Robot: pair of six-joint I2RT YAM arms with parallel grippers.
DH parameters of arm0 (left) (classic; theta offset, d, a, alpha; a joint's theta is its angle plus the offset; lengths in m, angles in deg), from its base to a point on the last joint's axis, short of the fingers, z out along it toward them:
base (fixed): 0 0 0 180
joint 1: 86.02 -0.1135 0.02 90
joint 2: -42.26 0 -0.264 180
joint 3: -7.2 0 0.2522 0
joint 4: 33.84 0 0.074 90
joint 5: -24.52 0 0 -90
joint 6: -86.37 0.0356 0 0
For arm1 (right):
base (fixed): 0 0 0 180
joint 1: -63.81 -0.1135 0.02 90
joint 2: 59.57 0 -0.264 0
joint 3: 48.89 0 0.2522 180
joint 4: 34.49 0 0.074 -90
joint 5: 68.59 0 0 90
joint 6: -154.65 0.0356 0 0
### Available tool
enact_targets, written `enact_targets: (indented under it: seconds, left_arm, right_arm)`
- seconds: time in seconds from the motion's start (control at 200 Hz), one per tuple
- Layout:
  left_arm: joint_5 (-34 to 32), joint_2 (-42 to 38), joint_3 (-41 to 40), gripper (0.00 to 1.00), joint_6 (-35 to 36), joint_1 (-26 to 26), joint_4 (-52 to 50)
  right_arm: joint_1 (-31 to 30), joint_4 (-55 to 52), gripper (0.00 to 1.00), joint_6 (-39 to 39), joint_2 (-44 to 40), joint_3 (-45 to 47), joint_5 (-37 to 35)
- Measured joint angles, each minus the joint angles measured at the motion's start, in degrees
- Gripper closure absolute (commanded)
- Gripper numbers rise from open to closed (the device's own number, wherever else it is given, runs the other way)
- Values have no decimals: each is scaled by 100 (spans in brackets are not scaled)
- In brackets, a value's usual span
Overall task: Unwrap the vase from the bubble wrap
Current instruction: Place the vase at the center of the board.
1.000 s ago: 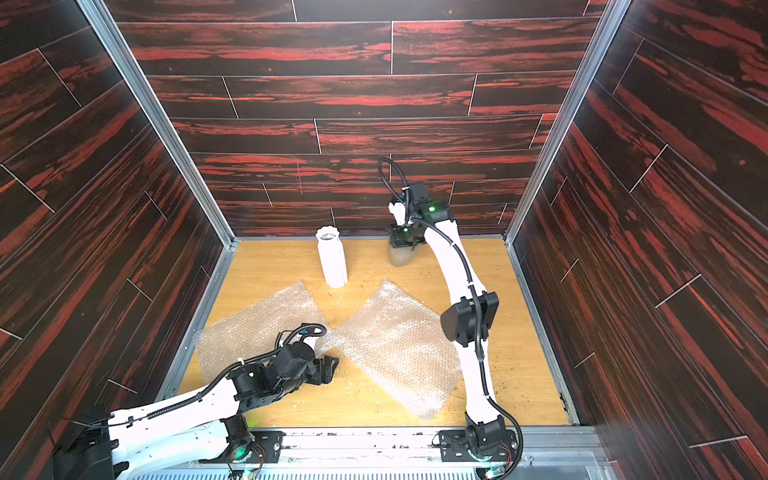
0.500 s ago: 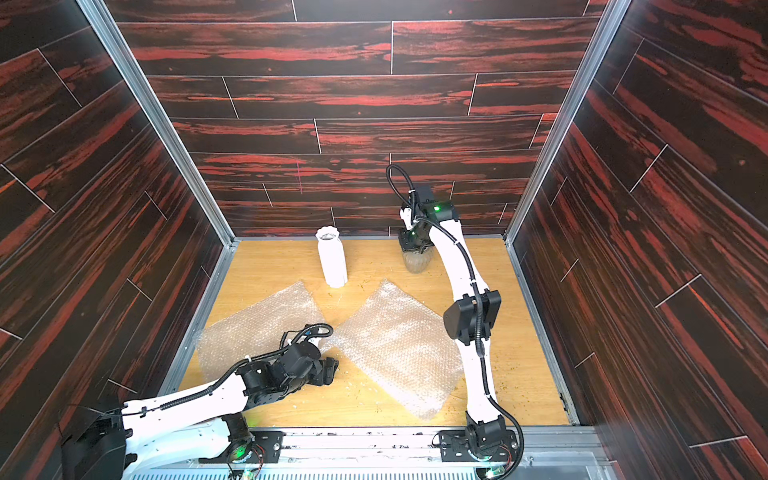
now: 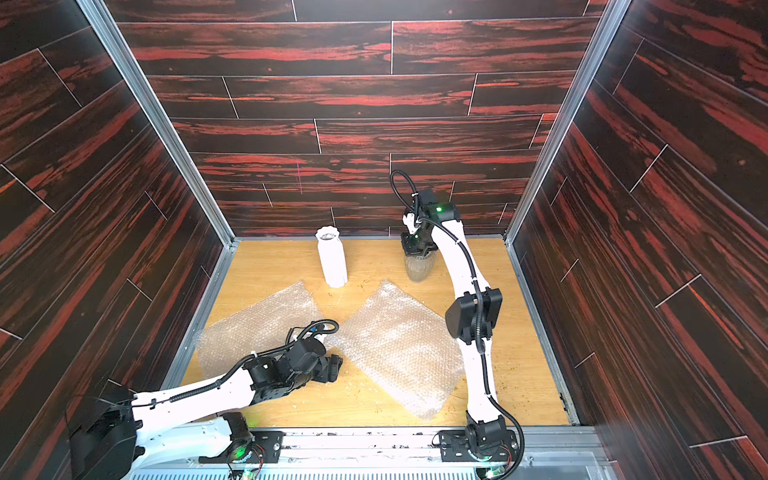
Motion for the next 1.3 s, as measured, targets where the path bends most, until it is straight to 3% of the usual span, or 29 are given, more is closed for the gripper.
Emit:
enact_targets:
  seconds: [0.361, 0.676, 0.907, 1.117, 1.252, 1.302]
  left_arm:
    - [35, 28, 4, 17, 72, 0, 52]
    - [74, 55, 35, 17, 109, 0, 66]
    - [111, 55, 35, 17, 103, 0, 127]
    - [111, 61, 136, 11, 105, 0, 33]
    - [15, 83, 459, 1, 140, 0, -195]
    - [-42, 87, 601, 0, 166, 0, -304]
  right_arm:
    - [79, 103, 97, 17, 151, -2, 199]
    - [155, 330, 56, 92, 173, -79, 155]
    - [177, 496, 48, 149, 173, -179, 68]
    - [173, 516, 33, 144, 173, -219, -227]
    - [157, 562, 3, 120, 162, -289, -404]
    - [140, 614, 2, 155, 138, -289, -481]
